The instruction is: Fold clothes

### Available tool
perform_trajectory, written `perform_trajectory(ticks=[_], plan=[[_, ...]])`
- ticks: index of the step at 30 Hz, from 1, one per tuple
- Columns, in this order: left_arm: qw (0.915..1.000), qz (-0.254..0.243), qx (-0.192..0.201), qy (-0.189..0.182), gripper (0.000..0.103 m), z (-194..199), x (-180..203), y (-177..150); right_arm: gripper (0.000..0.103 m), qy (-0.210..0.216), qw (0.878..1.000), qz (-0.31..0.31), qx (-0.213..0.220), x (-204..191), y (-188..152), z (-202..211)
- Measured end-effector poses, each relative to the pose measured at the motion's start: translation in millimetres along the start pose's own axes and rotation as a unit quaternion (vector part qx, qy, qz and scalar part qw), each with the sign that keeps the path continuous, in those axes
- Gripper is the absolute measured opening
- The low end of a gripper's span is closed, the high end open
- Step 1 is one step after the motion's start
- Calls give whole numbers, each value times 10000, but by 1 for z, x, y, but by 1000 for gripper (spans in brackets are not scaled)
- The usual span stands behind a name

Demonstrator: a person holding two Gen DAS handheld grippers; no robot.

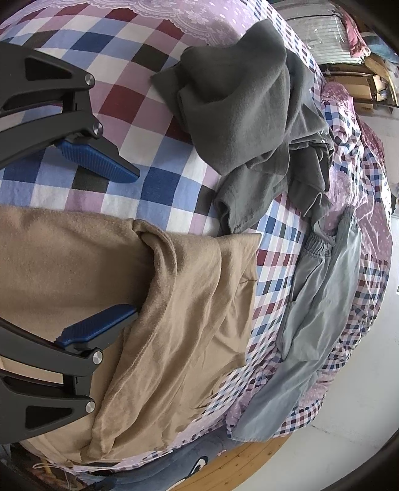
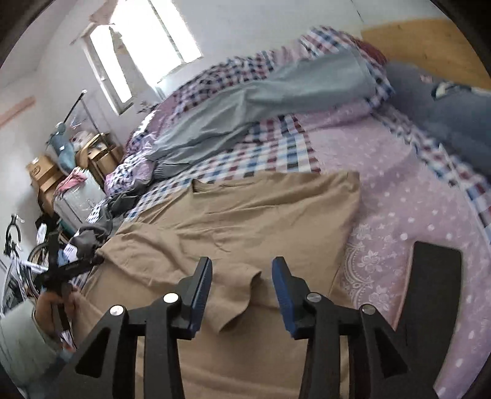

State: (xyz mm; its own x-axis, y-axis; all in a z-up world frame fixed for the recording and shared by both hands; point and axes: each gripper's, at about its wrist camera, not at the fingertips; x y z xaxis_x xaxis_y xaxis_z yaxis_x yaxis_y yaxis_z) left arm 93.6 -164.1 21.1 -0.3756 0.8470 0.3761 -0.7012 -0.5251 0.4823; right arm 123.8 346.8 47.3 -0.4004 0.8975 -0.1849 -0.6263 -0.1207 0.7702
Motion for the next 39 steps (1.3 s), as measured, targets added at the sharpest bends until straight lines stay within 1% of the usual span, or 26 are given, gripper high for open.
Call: perform_trajectory(ticks=[2,7,9,11,12,13,14,16,17,19,23,27,30,33,39], plan=[[10000,-15,6,14,84,0,0,0,44,94,9998,-47,-173,4,5,-19],[10000,-31,12,29,85,-1,1,0,44,102,9969,61,-776,6,4,-63],[10000,-24,11,30,85,0,1,-1,44,131,9951,249,-949,0,2,-74],[10000,-18,7,28,85,0,1,-1,42,135,9932,554,-1010,-13,2,-79],[10000,-13,3,23,85,0,1,0,37,94,9928,626,-1020,-17,2,-80],[10000,-4,-1,16,85,-1,1,0,21,53,9922,698,-1030,-20,2,-80],[10000,4,-6,8,85,-1,0,0,14,11,9916,770,-1040,-24,2,-81],[10000,24,-15,-8,85,-1,0,1,8,-72,9901,914,-1060,-31,2,-81],[10000,38,-20,-16,85,-1,0,1,8,-113,9893,985,-1069,-34,2,-82],[10000,65,-34,-40,85,-1,-1,2,7,-163,9909,935,-956,-32,5,-76],[9999,124,-54,-90,85,-1,-2,4,5,-264,9975,520,-403,-17,19,-54],[9999,114,-44,-66,85,-1,-1,4,4,-440,9987,250,106,-9,37,-39],[10000,53,-26,-15,85,-1,1,3,4,-673,9972,198,249,-5,51,-40],[9999,-73,14,92,85,0,5,0,4,-889,9957,63,257,4,60,-48],[9973,-604,26,429,85,-1,19,-13,4,-1432,9885,-458,165,35,67,-60]])
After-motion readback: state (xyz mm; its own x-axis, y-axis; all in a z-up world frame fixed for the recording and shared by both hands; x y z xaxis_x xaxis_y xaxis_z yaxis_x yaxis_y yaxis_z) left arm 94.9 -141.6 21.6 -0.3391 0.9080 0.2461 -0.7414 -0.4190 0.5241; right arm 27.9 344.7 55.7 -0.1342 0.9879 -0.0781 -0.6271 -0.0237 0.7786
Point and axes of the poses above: each gripper's, at about its wrist camera, not at the fingertips, and z roughly against the way its jaws point, x to its right, y to its top, and after that the axes turned 15 degrees about z, right-handed
